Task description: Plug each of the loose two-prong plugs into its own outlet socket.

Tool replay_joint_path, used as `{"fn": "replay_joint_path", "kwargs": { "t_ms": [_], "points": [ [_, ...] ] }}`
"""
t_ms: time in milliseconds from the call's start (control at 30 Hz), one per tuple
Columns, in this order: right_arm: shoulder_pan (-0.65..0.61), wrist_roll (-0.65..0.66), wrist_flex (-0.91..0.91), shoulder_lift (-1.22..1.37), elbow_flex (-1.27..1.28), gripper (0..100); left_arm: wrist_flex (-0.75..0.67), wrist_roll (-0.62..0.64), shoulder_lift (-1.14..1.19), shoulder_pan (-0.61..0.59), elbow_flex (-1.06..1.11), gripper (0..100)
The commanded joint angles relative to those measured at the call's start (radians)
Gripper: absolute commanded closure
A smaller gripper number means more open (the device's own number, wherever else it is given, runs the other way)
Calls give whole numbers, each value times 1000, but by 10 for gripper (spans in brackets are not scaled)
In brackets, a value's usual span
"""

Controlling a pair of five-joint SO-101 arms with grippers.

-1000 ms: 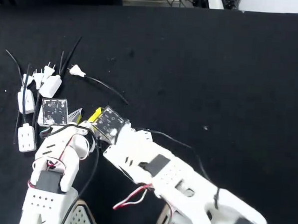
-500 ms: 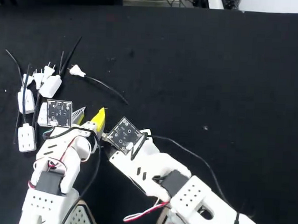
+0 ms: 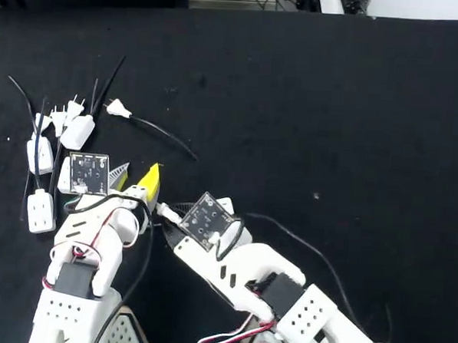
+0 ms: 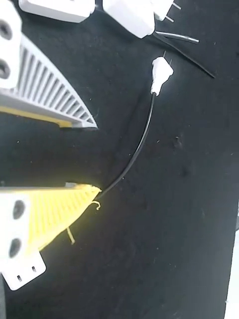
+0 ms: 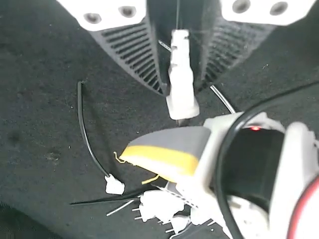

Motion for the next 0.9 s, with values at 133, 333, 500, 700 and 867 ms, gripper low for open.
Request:
{"fn": "replay_joint_path", "kwargs": {
  "t_ms": [133,333,500,700,867],
  "points": [
    [-3,-101,-14,-67,-27,987,5,-12,3,22,12,816],
    [14,-101,-15,-68,-28,987,5,-12,5,24,24,816],
    [57,-106,-15,-68,-36,987,5,-12,6,24,25,816],
    [57,-101,-15,-68,-36,987,14,-14,11,24,18,815],
    [60,-106,-15,-68,-35,988,9,-55,110,38,-19,816]
  ]
}}
